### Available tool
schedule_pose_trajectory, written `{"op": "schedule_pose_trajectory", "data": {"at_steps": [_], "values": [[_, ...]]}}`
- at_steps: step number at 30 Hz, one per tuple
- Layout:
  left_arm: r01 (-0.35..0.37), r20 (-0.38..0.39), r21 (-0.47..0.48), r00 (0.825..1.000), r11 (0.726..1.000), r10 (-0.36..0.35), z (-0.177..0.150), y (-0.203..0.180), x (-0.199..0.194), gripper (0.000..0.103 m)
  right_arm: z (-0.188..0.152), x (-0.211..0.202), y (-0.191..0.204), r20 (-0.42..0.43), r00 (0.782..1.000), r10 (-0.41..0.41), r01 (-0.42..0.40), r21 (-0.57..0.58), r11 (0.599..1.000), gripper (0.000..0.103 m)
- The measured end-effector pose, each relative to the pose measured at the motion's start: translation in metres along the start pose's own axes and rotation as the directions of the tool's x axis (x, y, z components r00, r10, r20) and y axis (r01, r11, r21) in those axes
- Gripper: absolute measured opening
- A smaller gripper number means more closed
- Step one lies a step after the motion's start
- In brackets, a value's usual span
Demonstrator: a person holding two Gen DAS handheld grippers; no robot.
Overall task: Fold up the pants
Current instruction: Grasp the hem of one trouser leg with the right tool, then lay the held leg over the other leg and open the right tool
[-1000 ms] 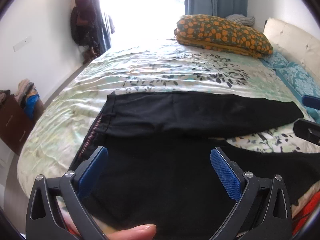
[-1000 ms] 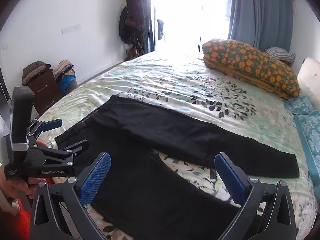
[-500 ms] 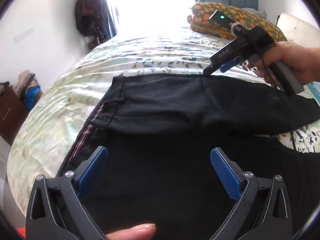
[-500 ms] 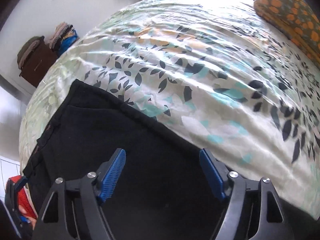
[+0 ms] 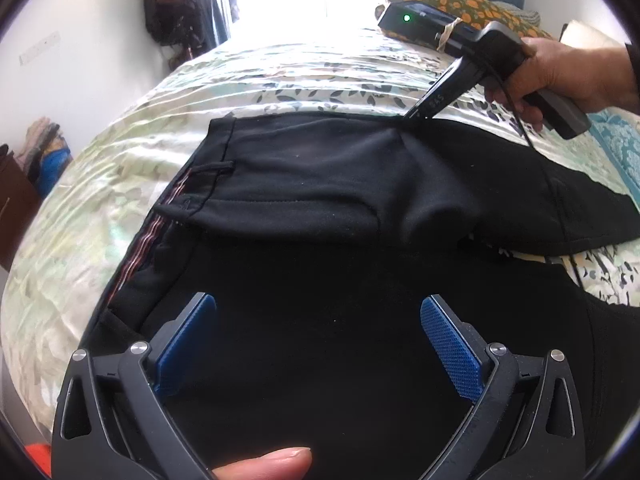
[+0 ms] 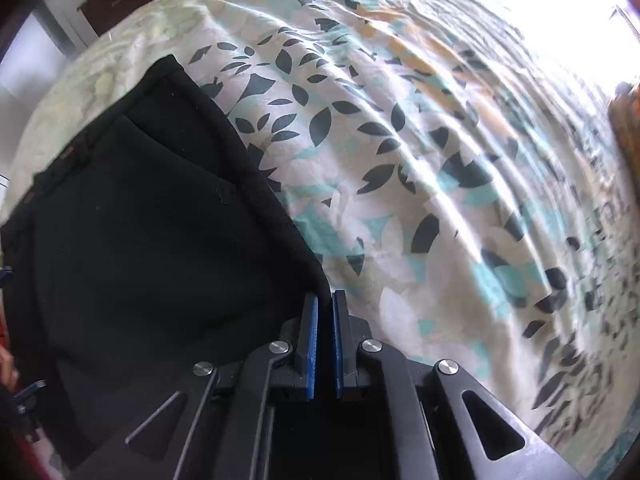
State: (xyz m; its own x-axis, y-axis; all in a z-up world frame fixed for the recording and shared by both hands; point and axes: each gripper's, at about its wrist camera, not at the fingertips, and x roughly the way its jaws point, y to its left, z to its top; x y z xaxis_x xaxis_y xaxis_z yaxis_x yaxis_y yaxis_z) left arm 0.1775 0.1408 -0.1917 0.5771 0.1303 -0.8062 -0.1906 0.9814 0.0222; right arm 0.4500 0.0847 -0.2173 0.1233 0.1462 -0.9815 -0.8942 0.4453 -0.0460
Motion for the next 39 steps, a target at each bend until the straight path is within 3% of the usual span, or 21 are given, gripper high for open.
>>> {"op": "schedule_pose_trajectory", "data": {"at_steps": [2,4,5,6,8,10,13,14,16,18,19,20,21,24,26,27,28,30,35,37,39], "values": [[-0.004,0.003,-0.004,1.000,1.000,0.004,0.000,0.000,-0.001,0.103,-0.003,0.004,0.014,0.019,0.996,-0.089,0.090,-0.020,0.996,0.007],[-0.012,0.004,0.001,1.000,1.000,0.012,-0.003,0.000,-0.001,0.103,-0.013,-0.002,0.012,0.064,0.995,-0.077,0.075,0.031,0.997,0.015],[-0.013,0.002,0.006,1.000,1.000,0.013,-0.005,-0.001,-0.001,0.103,-0.020,-0.010,0.004,0.090,0.995,-0.038,0.031,0.078,0.997,0.033],[-0.013,-0.002,0.011,1.000,1.000,0.013,-0.005,-0.001,0.001,0.103,-0.029,-0.020,-0.005,0.113,0.994,-0.008,-0.006,0.126,0.992,0.060],[-0.013,0.003,0.023,1.000,1.000,0.012,-0.005,-0.004,0.001,0.103,-0.057,-0.042,-0.027,0.169,0.985,0.033,-0.069,0.215,0.974,0.070],[-0.007,0.012,0.030,1.000,1.000,0.006,-0.005,-0.008,-0.001,0.103,-0.097,-0.054,-0.049,0.177,0.982,0.070,-0.123,0.306,0.944,0.070],[-0.010,0.020,0.059,1.000,0.998,0.009,-0.007,-0.015,0.000,0.103,-0.163,-0.047,-0.073,0.173,0.963,0.208,-0.266,0.466,0.844,0.068],[-0.018,0.018,0.072,1.000,0.997,0.016,-0.009,-0.018,0.002,0.103,-0.187,-0.041,-0.079,0.152,0.971,0.184,-0.237,0.501,0.833,0.068],[-0.031,0.006,0.086,1.000,0.996,0.030,-0.012,-0.021,0.007,0.103,-0.237,-0.025,-0.102,0.059,0.997,0.042,-0.069,0.583,0.810,0.068],[-0.039,-0.009,0.087,0.999,0.995,0.040,-0.016,-0.022,0.013,0.103,-0.286,-0.033,-0.137,0.107,0.993,-0.058,-0.036,0.713,0.700,0.071],[-0.037,-0.011,0.082,0.999,0.996,0.038,-0.017,-0.022,0.014,0.103,-0.307,-0.042,-0.151,0.070,0.988,-0.140,0.033,0.781,0.624,0.071],[-0.034,-0.009,0.078,0.999,0.996,0.035,-0.017,-0.021,0.014,0.103,-0.327,-0.052,-0.160,0.080,0.983,-0.167,0.028,0.829,0.559,0.072],[-0.032,-0.007,0.077,0.999,0.997,0.033,-0.017,-0.022,0.014,0.103,-0.346,-0.063,-0.163,0.153,0.977,-0.146,-0.056,0.852,0.520,0.072],[-0.036,0.002,0.080,0.999,0.996,0.036,-0.019,-0.023,0.018,0.103,-0.381,-0.080,-0.145,0.340,0.940,-0.007,-0.295,0.826,0.480,0.072],[-0.041,0.011,0.081,0.999,0.996,0.040,-0.020,-0.024,0.018,0.103,-0.398,-0.075,-0.125,0.356,0.934,0.037,-0.325,0.803,0.500,0.072],[-0.042,0.015,0.081,0.999,0.996,0.041,-0.020,-0.023,0.018,0.103,-0.410,-0.068,-0.120,0.317,0.948,0.033,-0.288,0.807,0.516,0.072],[-0.043,0.017,0.080,0.999,0.996,0.042,-0.021,-0.023,0.019,0.103,-0.430,-0.063,-0.124,0.279,0.960,0.011,-0.244,0.821,0.516,0.068],[-0.045,0.019,0.079,0.999,0.996,0.043,-0.021,-0.023,0.020,0.103,-0.476,-0.065,-0.144,0.375,0.927,-0.007,-0.330,0.824,0.460,0.028],[-0.062,0.022,0.087,0.998,0.994,0.060,-0.022,-0.026,0.022,0.103,-0.580,-0.081,-0.217,0.254,0.943,-0.215,-0.197,0.947,0.254,0.002],[-0.062,0.020,0.085,0.998,0.994,0.060,-0.022,-0.025,0.023,0.103,-0.606,-0.094,-0.232,0.146,0.947,-0.288,-0.097,0.979,0.179,0.013],[-0.061,0.019,0.083,0.998,0.995,0.060,-0.022,-0.025,0.024,0.103,-0.622,-0.108,-0.237,0.034,0.940,-0.339,0.006,0.993,0.117,0.056]]}}
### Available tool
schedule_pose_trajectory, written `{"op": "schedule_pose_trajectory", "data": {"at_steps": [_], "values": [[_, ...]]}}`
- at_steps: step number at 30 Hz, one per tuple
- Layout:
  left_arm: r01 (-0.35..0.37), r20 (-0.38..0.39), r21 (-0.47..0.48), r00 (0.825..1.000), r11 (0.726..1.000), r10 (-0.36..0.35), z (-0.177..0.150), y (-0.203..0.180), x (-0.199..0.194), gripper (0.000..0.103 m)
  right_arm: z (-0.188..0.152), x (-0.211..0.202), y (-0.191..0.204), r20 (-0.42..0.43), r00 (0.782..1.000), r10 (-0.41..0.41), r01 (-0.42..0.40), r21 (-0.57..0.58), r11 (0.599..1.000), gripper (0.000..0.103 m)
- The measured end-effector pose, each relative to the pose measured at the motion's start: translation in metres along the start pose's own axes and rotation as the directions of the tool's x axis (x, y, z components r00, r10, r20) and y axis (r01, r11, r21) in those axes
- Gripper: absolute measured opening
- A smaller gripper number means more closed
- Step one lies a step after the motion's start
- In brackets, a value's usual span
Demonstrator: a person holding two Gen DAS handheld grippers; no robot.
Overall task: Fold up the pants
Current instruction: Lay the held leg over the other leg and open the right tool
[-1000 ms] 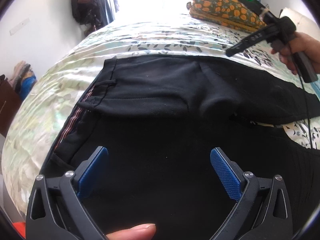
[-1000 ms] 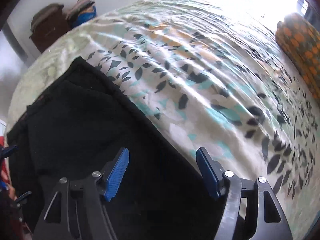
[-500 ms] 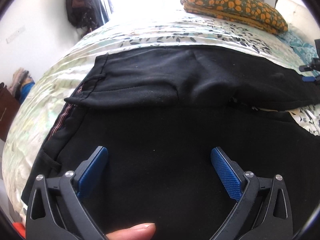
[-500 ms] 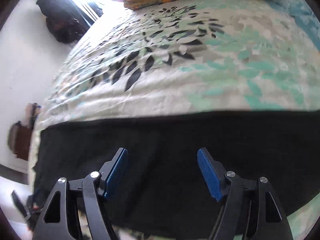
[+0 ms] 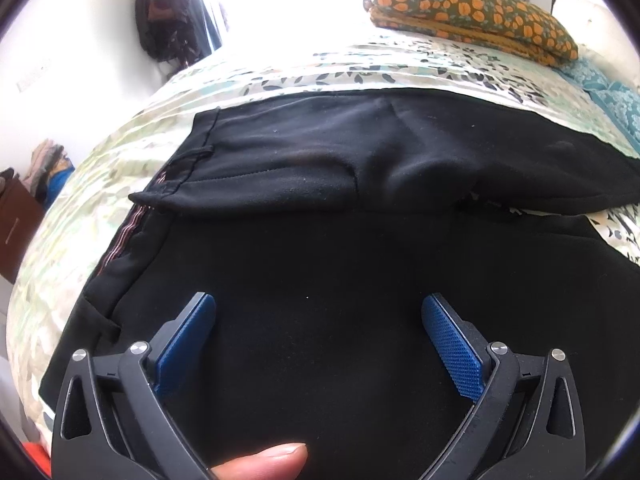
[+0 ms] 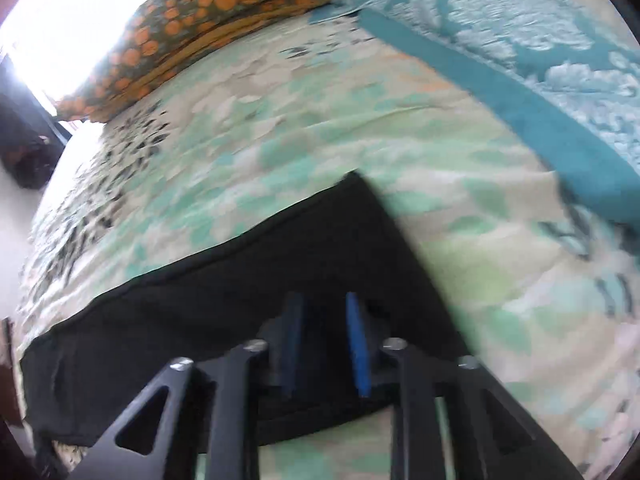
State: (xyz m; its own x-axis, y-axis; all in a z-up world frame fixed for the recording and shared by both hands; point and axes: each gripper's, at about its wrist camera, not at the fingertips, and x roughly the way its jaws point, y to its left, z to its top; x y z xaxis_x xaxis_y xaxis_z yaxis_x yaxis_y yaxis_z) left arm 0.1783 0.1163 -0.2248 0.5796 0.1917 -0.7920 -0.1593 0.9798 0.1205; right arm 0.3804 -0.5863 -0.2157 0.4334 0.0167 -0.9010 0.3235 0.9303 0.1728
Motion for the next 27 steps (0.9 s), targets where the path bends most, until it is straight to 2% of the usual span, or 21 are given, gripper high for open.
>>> {"op": "schedule_pose_trajectory", "data": {"at_steps": [2,3,4,5,6,7,8,9,10,11,14,15,17,21,23,25,27], "values": [[-0.002,-0.001,0.000,1.000,1.000,0.002,0.000,0.000,0.001,0.103,0.001,-0.005,-0.010,0.002,0.992,0.123,-0.122,0.041,0.992,0.074],[-0.004,-0.001,0.001,1.000,1.000,0.004,0.000,-0.001,0.001,0.103,-0.001,-0.004,-0.010,-0.016,0.993,0.115,-0.115,0.020,0.993,0.073],[-0.006,-0.002,0.002,1.000,1.000,0.006,0.000,-0.001,0.001,0.103,-0.005,-0.001,-0.011,-0.036,0.997,0.063,-0.064,-0.032,0.997,0.067],[-0.007,-0.003,0.001,1.000,1.000,0.007,0.001,-0.001,0.001,0.103,-0.007,0.001,-0.010,-0.049,0.999,0.021,-0.025,-0.075,0.997,0.045],[-0.006,-0.005,-0.001,1.000,1.000,0.006,0.001,-0.001,0.001,0.103,-0.008,-0.003,-0.014,-0.039,0.999,-0.021,0.018,-0.079,0.997,0.028],[-0.005,-0.007,-0.003,1.000,1.000,0.005,0.001,-0.001,0.001,0.103,-0.008,-0.009,-0.019,-0.026,0.999,-0.042,0.041,-0.044,0.998,0.027],[-0.004,-0.008,-0.006,1.000,1.000,0.004,0.001,0.000,0.001,0.103,-0.009,-0.018,-0.026,-0.015,0.998,-0.066,0.066,-0.002,0.998,0.032],[-0.003,-0.010,-0.009,1.000,1.000,0.002,0.001,0.000,0.001,0.103,-0.014,-0.032,-0.031,-0.012,0.992,-0.122,0.123,0.028,0.992,0.060],[-0.001,-0.011,-0.011,1.000,1.000,0.001,0.001,0.000,0.001,0.103,-0.021,-0.047,-0.030,-0.014,0.987,-0.158,0.158,0.040,0.987,0.072],[-0.001,-0.014,-0.016,1.000,1.000,0.000,0.001,0.001,0.001,0.103,-0.030,-0.064,-0.027,-0.007,0.991,-0.131,0.131,0.046,0.990,0.081],[-0.002,-0.028,-0.038,1.000,0.999,0.001,0.001,0.003,-0.001,0.103,-0.079,-0.118,-0.006,-0.011,1.000,0.021,-0.021,0.066,0.998,0.084],[-0.004,-0.035,-0.041,0.999,0.999,0.003,0.000,0.004,-0.002,0.103,-0.104,-0.135,0.004,-0.026,0.998,0.049,-0.047,0.062,0.997,0.089],[-0.012,-0.056,-0.046,0.998,0.999,0.009,-0.002,0.005,-0.007,0.103,-0.164,-0.162,0.026,-0.063,0.994,0.087,-0.084,0.039,0.996,0.091],[-0.012,-0.074,0.001,0.997,1.000,0.012,-0.022,0.007,-0.027,0.103,-0.284,-0.177,0.065,-0.134,0.990,0.052,-0.057,-0.030,0.998,0.091],[0.012,-0.093,0.037,0.996,0.999,-0.008,-0.032,0.012,-0.038,0.103,-0.328,-0.168,0.073,-0.178,0.984,0.014,-0.021,-0.036,0.999,0.092],[0.022,-0.103,0.029,0.994,0.999,-0.019,-0.034,0.030,-0.049,0.103,-0.349,-0.173,0.078,-0.155,0.987,-0.050,0.043,-0.053,0.998,0.091],[-0.028,-0.048,-0.045,0.998,0.999,0.026,-0.029,0.061,-0.061,0.103,-0.351,-0.188,0.087,-0.093,0.995,-0.026,0.019,-0.079,0.997,0.091]]}}
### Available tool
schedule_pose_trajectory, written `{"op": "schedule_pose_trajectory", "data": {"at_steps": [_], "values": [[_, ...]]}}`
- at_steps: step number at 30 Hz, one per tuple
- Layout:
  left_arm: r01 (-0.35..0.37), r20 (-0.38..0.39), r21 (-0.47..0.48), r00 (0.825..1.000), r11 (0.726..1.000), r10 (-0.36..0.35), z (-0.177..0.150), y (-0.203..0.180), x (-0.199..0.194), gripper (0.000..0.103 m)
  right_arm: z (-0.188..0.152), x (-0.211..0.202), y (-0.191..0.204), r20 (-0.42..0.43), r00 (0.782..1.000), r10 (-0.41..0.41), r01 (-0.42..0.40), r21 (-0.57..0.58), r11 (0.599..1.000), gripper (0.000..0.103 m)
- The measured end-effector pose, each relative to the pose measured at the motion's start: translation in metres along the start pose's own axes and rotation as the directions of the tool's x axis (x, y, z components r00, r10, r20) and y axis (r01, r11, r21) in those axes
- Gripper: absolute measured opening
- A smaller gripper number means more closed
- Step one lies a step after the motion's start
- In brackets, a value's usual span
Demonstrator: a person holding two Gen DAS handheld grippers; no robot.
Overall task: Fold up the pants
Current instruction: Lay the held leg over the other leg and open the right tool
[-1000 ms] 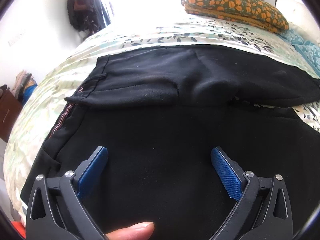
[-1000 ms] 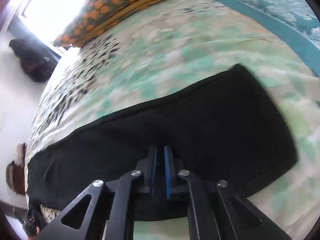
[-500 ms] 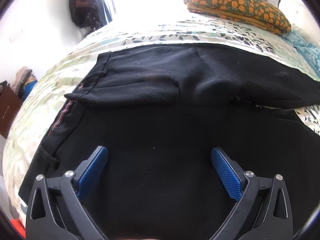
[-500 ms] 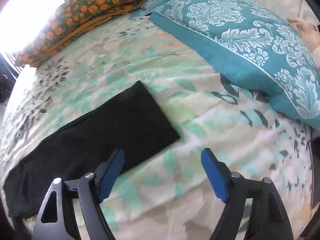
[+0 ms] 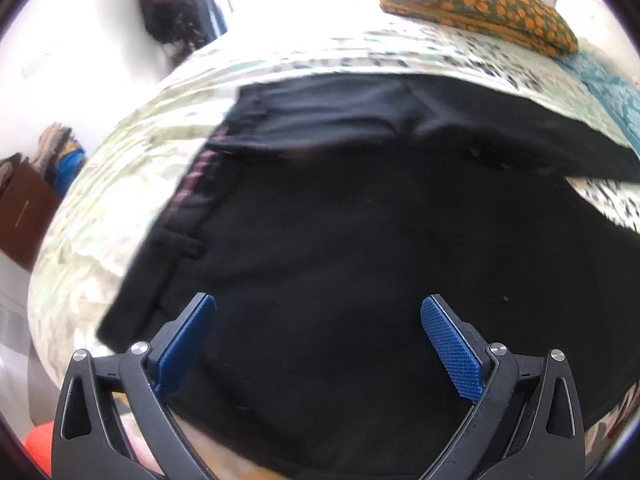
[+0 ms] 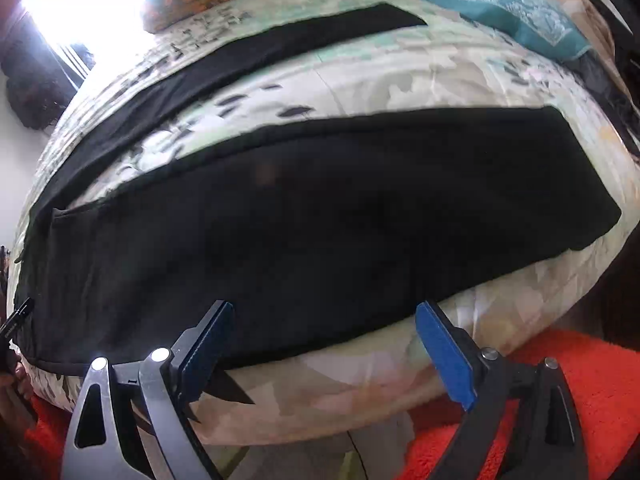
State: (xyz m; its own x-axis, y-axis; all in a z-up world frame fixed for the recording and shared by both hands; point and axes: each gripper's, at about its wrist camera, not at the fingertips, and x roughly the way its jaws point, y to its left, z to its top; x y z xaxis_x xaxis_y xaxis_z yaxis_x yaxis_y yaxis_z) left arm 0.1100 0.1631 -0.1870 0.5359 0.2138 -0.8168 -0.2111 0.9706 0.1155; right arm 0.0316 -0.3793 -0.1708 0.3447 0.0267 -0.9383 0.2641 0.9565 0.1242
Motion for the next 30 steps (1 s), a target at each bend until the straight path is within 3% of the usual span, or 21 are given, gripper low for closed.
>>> {"op": "schedule_pose_trajectory", "data": {"at_steps": [3,5,8,10,12,15,18,22,27,30], "values": [[-0.069,0.065,-0.179,0.995,0.981,0.082,0.014,0.062,-0.007,0.103,-0.001,-0.022,0.018,0.108,0.994,-0.007,0.018,-0.108,0.994,0.092],[-0.076,0.067,-0.268,0.993,0.960,0.097,0.018,0.099,-0.003,0.102,-0.004,-0.029,0.026,0.142,0.990,0.009,0.013,-0.149,0.989,0.092],[-0.002,-0.007,-0.299,1.000,0.954,0.000,0.014,0.122,0.016,0.101,-0.002,-0.028,0.036,0.144,0.988,0.049,-0.022,-0.185,0.982,0.092],[-0.012,-0.041,-0.272,0.999,0.962,0.001,0.010,0.120,0.024,0.101,-0.001,-0.025,0.044,0.151,0.987,0.059,-0.027,-0.209,0.978,0.092],[0.032,-0.047,-0.271,0.998,0.962,-0.046,0.010,0.116,0.030,0.101,0.000,-0.023,0.055,0.153,0.985,0.076,-0.040,-0.226,0.973,0.092],[0.158,-0.059,-0.332,0.980,0.930,-0.188,0.015,0.119,0.045,0.102,-0.003,-0.020,0.066,0.145,0.985,0.093,-0.053,-0.256,0.965,0.092],[0.165,-0.095,-0.369,0.972,0.915,-0.213,0.015,0.120,0.063,0.102,-0.007,-0.019,0.075,0.143,0.986,0.087,-0.043,-0.282,0.958,0.092],[0.123,-0.093,-0.402,0.980,0.907,-0.175,0.015,0.125,0.058,0.102,-0.004,-0.019,0.076,0.151,0.985,0.085,-0.040,-0.281,0.959,0.092],[0.085,-0.048,-0.543,0.990,0.835,-0.133,-0.004,0.158,0.032,0.101,0.003,-0.020,0.071,0.170,0.981,0.094,-0.050,-0.244,0.968,0.092],[0.031,-0.086,-0.556,0.992,0.831,-0.094,-0.014,0.171,0.036,0.102,0.005,-0.019,0.065,0.165,0.981,0.100,-0.061,-0.227,0.972,0.092]]}}
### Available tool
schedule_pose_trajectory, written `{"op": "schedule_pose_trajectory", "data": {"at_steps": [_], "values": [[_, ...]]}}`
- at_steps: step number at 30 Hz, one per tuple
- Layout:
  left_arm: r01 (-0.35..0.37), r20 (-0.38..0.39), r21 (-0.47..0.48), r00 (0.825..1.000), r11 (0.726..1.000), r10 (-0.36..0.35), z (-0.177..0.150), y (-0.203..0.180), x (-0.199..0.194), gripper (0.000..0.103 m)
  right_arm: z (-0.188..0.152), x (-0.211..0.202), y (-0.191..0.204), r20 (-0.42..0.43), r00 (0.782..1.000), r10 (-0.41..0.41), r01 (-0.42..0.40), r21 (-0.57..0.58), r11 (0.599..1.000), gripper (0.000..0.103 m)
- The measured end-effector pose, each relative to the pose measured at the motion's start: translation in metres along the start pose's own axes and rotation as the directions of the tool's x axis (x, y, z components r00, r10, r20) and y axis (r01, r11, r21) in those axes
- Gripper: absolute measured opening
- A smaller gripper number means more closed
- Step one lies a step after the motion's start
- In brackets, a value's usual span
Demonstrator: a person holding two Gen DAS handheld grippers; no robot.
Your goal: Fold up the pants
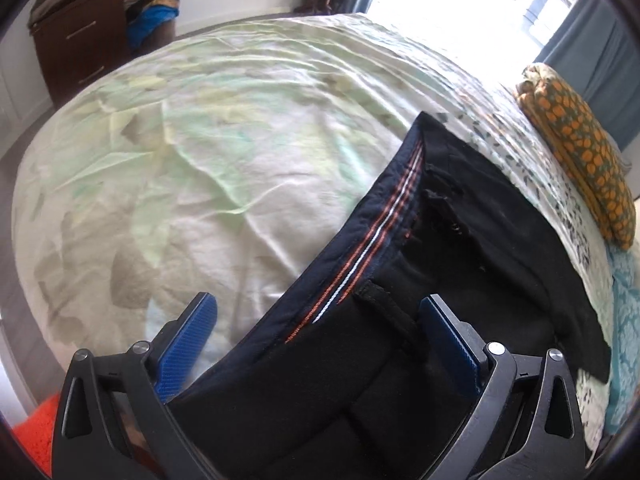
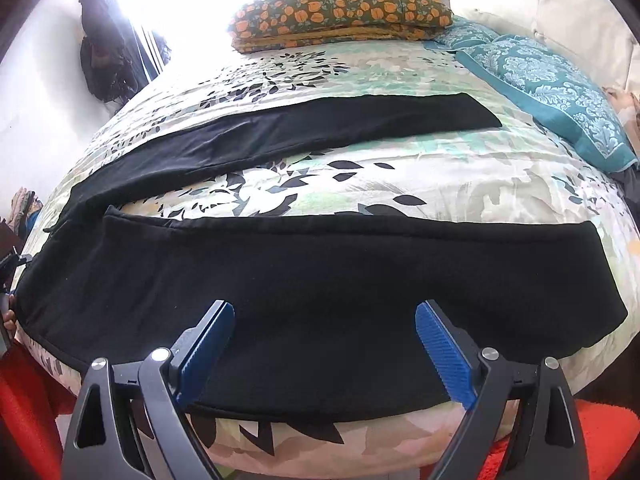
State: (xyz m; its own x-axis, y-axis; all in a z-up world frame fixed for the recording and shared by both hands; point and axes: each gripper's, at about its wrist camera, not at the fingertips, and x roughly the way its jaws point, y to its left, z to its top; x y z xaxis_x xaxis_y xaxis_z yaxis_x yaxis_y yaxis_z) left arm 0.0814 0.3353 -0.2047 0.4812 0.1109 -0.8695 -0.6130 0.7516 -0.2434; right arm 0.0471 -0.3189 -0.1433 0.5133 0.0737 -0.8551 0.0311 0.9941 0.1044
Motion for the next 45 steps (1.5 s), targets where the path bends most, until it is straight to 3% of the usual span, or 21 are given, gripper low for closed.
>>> {"op": "schedule_pose_trajectory", "data": {"at_steps": [3,7,9,10,13,15,17,21,22,26,27,29,33,37,45], "values": [[-0.030,-0.041,0.025,0.999,0.999,0.031,-0.004,0.003,0.008,0.102,-0.003,0.005,-0.003,-0.030,0.999,0.011,-0.011,0.003,1.000,0.092],[-0.141,0.024,0.086,0.990,0.986,0.140,-0.009,-0.008,-0.012,0.102,-0.011,0.017,-0.002,-0.097,0.995,-0.026,0.024,-0.014,1.000,0.095],[-0.234,0.084,0.098,0.971,0.967,0.226,-0.012,-0.010,-0.028,0.102,-0.018,0.034,-0.004,-0.184,0.981,-0.059,0.058,-0.016,0.998,0.098],[-0.246,0.116,0.099,0.965,0.964,0.234,-0.013,-0.012,-0.037,0.102,-0.023,0.041,-0.007,-0.227,0.970,-0.084,0.082,-0.016,0.996,0.098],[-0.146,0.148,0.131,0.981,0.981,0.127,-0.021,-0.025,-0.061,0.102,-0.021,0.027,-0.011,-0.153,0.981,-0.120,0.119,-0.016,0.993,0.098],[-0.063,0.126,0.175,0.991,0.983,0.041,-0.031,-0.044,-0.069,0.102,-0.018,0.015,-0.012,-0.087,0.985,-0.148,0.146,-0.033,0.989,0.101],[0.000,0.095,0.234,0.995,0.972,-0.023,-0.047,-0.071,-0.069,0.102,-0.019,0.017,-0.015,-0.097,0.983,-0.158,0.156,-0.032,0.987,0.102],[0.053,0.009,0.399,0.998,0.915,-0.061,-0.090,-0.131,-0.051,0.102,-0.026,0.046,-0.025,-0.239,0.961,-0.140,0.145,0.000,0.989,0.103],[0.055,-0.012,0.447,0.998,0.893,-0.055,-0.101,-0.143,-0.043,0.102,-0.025,0.047,-0.027,-0.232,0.964,-0.132,0.138,0.011,0.990,0.103],[-0.086,0.043,0.602,0.996,0.794,0.075,-0.136,-0.175,-0.019,0.102,-0.024,0.045,-0.030,-0.215,0.968,-0.126,0.134,0.021,0.991,0.103],[-0.101,0.056,0.615,0.995,0.782,0.085,-0.140,-0.177,-0.015,0.102,-0.025,0.045,-0.030,-0.208,0.970,-0.125,0.133,0.025,0.991,0.103],[-0.095,0.056,0.601,0.996,0.793,0.077,-0.140,-0.174,-0.012,0.103,-0.026,0.046,-0.031,-0.200,0.972,-0.122,0.131,0.032,0.991,0.103],[-0.019,-0.008,0.532,1.000,0.847,0.027,-0.133,-0.163,-0.007,0.103,-0.029,0.046,-0.030,-0.182,0.975,-0.130,0.139,0.037,0.990,0.103],[0.006,0.002,0.557,1.000,0.830,-0.008,-0.135,-0.159,-0.006,0.103,-0.029,0.047,-0.028,-0.176,0.973,-0.147,0.157,0.040,0.987,0.103],[-0.015,0.010,0.558,1.000,0.830,0.011,-0.139,-0.165,-0.005,0.103,-0.027,0.042,-0.029,-0.159,0.976,-0.151,0.164,0.072,0.984,0.103]]}}
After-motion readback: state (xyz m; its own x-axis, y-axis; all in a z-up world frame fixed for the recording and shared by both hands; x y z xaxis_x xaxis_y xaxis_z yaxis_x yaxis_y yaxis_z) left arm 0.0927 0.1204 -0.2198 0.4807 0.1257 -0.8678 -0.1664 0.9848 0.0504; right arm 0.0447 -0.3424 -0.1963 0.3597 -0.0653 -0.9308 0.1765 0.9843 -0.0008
